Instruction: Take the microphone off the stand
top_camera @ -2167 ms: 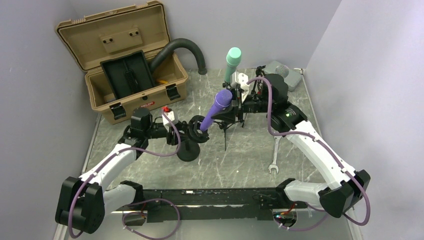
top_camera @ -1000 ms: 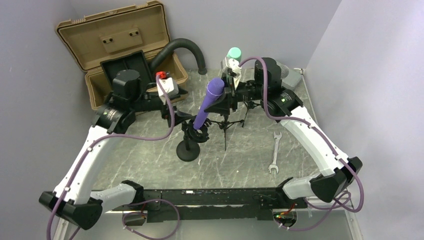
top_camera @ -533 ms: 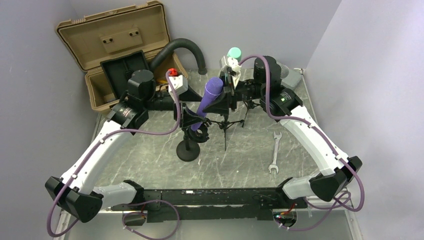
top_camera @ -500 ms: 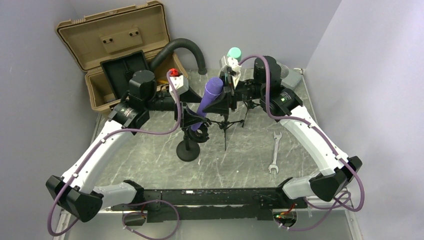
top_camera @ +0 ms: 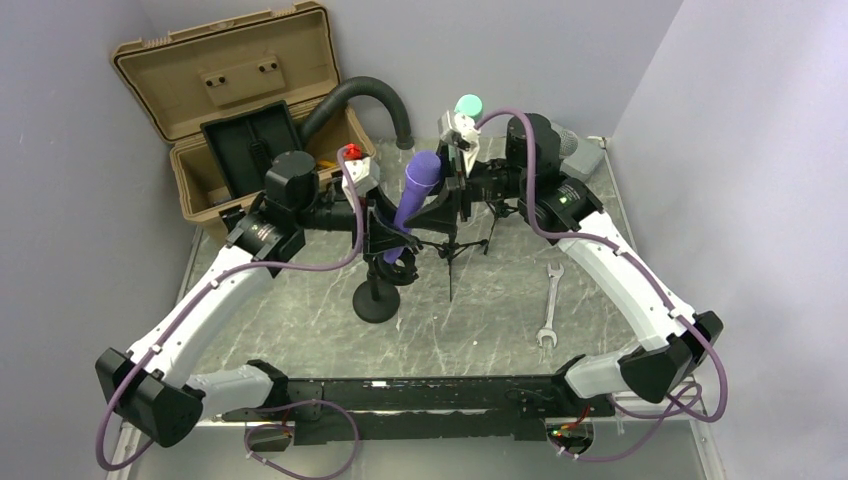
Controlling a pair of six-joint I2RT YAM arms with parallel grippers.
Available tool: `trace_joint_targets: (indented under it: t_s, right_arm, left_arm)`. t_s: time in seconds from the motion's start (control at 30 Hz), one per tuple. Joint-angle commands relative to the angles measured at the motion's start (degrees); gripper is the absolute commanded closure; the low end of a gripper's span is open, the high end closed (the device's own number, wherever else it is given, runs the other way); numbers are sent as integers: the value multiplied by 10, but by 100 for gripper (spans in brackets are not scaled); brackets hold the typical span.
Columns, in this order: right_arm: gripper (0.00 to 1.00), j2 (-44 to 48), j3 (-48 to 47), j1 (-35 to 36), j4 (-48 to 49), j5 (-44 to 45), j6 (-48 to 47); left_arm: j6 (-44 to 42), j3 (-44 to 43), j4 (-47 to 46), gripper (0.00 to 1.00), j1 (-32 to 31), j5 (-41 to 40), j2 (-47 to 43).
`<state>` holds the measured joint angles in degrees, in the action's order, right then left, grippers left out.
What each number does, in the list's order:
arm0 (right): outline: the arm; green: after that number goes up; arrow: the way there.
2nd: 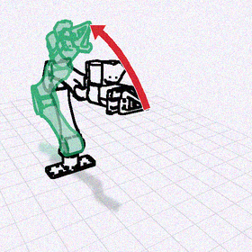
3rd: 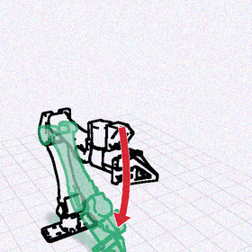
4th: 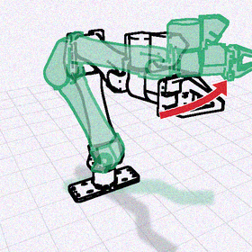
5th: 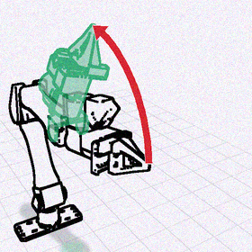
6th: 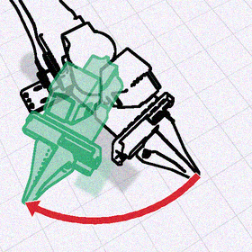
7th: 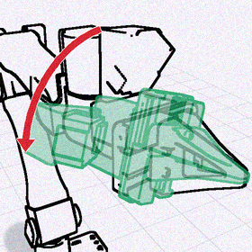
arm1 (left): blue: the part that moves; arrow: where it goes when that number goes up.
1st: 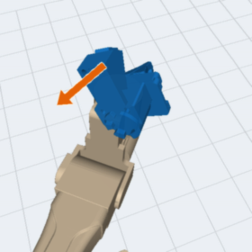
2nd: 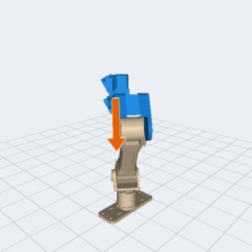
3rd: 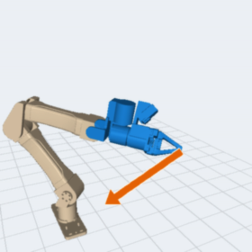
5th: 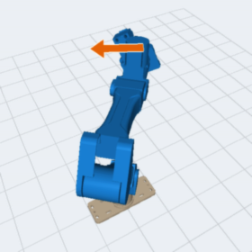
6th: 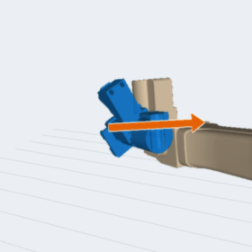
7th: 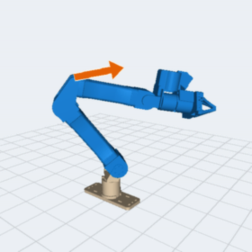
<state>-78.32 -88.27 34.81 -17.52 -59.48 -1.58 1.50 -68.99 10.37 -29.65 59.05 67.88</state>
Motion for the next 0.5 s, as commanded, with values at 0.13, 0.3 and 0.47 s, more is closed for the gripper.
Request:
trace_joint_targets:
  t_s: [0.13, 0.3, 0.47]
  right_arm:
    - [8, 31, -1, 4, 14, 45, -15]
    - [2, 46, 11, 1, 10, 57, -26]
    - [1, 70, 23, -8, -5, 75, -44]
  left_arm:
    - [42, -3, 21, 100, 77, -9, -72]
    - [44, -7, 56, 100, 166, -11, -109]
    - [-40, 23, 161, 100, 216, -113, -144]
